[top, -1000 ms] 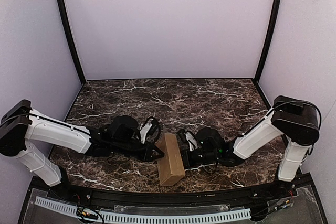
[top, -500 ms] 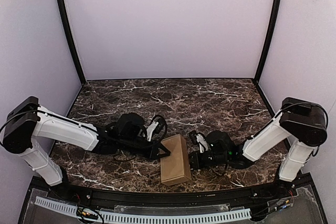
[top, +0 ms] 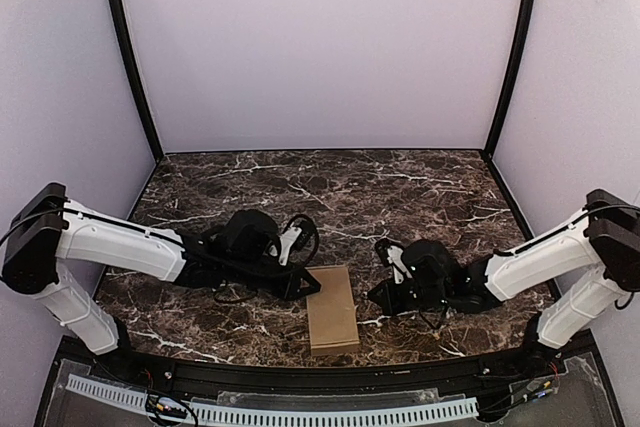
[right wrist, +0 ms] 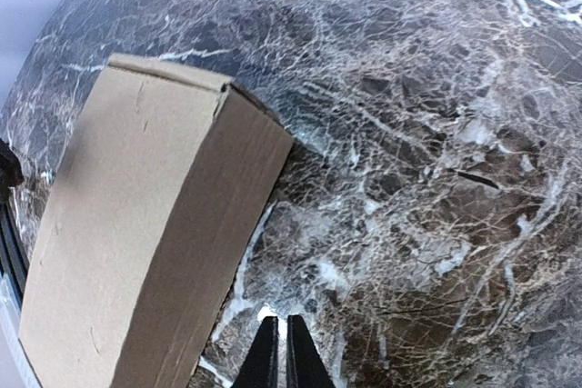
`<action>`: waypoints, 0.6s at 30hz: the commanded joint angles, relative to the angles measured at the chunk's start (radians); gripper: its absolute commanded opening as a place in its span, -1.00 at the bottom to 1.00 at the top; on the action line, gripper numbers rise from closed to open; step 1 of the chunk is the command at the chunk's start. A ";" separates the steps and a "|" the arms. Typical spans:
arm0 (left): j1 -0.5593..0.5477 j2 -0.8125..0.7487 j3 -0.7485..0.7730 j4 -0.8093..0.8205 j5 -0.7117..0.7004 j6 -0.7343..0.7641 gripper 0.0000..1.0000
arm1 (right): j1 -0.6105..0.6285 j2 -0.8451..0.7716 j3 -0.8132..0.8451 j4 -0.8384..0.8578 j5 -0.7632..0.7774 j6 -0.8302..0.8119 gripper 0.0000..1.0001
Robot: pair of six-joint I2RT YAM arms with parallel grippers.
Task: Fold the paper box
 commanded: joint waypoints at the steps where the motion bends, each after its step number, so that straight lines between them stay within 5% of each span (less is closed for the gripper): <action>1: 0.007 -0.087 0.044 -0.149 -0.110 0.073 -0.68 | -0.007 -0.062 0.062 -0.107 0.080 -0.069 -0.75; 5: 0.009 -0.141 0.094 -0.294 -0.213 0.119 -0.15 | -0.009 -0.140 0.101 -0.162 0.116 -0.119 -0.45; 8: 0.010 -0.174 0.144 -0.364 -0.294 0.160 0.20 | -0.016 -0.178 0.136 -0.213 0.163 -0.151 -0.05; 10: 0.013 -0.189 0.177 -0.417 -0.339 0.186 0.31 | -0.024 -0.203 0.162 -0.244 0.204 -0.179 0.33; 12: 0.017 -0.196 0.216 -0.491 -0.381 0.208 0.77 | -0.044 -0.231 0.183 -0.268 0.223 -0.210 0.95; 13: 0.026 -0.197 0.230 -0.510 -0.392 0.223 0.92 | -0.057 -0.244 0.192 -0.281 0.227 -0.224 0.97; 18: 0.071 -0.204 0.345 -0.645 -0.441 0.273 0.97 | -0.144 -0.291 0.276 -0.396 0.235 -0.271 0.97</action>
